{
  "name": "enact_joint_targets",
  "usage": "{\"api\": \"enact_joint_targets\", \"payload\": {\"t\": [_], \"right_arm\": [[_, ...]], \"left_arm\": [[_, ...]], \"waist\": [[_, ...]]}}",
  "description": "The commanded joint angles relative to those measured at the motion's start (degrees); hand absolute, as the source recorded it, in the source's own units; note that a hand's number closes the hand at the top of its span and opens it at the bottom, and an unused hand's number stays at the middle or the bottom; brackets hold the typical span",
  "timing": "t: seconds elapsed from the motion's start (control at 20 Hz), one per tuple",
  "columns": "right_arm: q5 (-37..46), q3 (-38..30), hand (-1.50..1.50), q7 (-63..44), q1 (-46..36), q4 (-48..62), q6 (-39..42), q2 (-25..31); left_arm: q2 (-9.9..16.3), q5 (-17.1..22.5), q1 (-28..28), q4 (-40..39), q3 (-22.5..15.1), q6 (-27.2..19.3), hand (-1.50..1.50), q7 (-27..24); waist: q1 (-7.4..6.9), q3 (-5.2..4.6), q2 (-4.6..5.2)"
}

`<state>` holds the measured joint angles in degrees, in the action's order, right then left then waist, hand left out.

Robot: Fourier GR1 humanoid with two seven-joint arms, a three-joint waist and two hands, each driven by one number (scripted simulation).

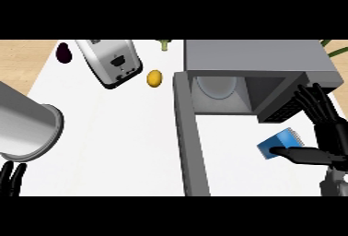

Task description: Pick up the milk, place it into the microwave and close the microwave

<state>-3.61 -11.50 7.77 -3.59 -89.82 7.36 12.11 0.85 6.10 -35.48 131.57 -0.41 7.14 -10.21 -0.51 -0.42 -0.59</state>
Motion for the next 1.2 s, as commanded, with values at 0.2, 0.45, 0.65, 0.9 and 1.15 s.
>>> {"api": "enact_joint_targets", "payload": {"t": [0.2, 0.45, 0.65, 0.9, 1.15], "right_arm": [[0.3, -2.7, -1.50, 4.0, 1.3, 9.2, 3.2, 3.4], [2.0, -1.6, -1.50, 6.9, 0.2, 14.7, 4.3, 3.3], [1.8, -3.8, -1.50, 11.3, -1.2, 22.6, 6.1, 5.2], [5.7, -3.8, -1.50, 19.9, -3.6, 34.1, 4.9, 5.6], [6.2, -3.9, -1.50, 21.0, -6.4, 39.2, 6.0, 7.0]], "left_arm": [[-0.8, -0.3, -1.4, -0.4, -1.5, 0.2, -1.50, -1.0], [-0.8, -2.7, -4.3, 2.8, -4.6, -0.6, -1.50, -1.6], [0.3, 1.7, -4.6, 1.1, 0.2, 2.1, -1.50, -3.2], [0.6, 0.0, 0.7, -2.6, 1.3, 1.1, -1.50, -2.6], [-0.8, -0.8, -4.7, -0.5, -1.9, 1.9, -1.50, -5.3]], "waist": [[0.09, 0.41, 0.58], [-0.27, 0.45, 0.53], [-0.45, 0.44, 0.58], [-0.42, 0.50, 0.89], [-0.65, 0.47, 0.68]]}}
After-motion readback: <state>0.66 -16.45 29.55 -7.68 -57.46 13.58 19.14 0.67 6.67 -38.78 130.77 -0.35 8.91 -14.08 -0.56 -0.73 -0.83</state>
